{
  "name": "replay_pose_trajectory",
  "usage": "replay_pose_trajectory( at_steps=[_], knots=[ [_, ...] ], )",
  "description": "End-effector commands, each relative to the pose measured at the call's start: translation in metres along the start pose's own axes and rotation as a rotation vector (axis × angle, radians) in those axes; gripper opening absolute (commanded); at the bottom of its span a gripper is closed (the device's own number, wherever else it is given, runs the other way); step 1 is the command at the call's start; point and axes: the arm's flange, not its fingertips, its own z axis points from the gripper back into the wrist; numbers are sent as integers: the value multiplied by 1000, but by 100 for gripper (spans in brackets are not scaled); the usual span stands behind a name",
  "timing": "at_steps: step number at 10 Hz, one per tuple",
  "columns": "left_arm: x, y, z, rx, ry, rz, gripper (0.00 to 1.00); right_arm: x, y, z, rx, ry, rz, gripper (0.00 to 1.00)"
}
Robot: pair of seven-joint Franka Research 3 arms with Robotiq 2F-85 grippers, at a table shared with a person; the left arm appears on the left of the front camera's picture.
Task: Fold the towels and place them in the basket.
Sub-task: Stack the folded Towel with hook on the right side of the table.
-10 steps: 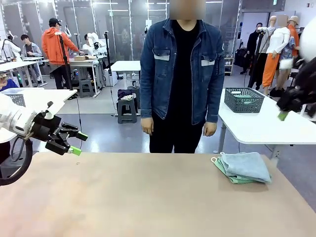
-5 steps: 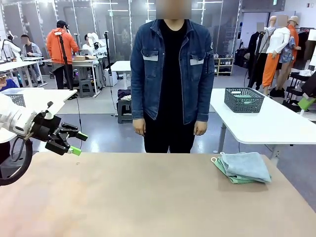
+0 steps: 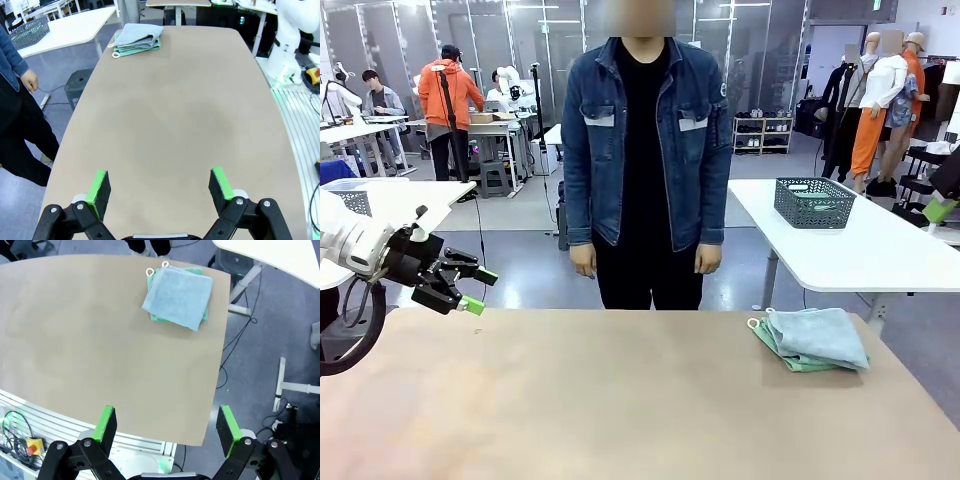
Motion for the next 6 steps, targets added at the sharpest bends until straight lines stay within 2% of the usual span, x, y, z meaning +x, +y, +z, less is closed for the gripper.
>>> replay_pose_trajectory(
  at_steps=[1,6],
  knots=[
    [3,-1,1,9,6,13,100,3,-1,2,-3,13,-5,100],
    [3,-1,1,9,6,13,100,3,-1,2,-3,13,-5,100]
  ],
)
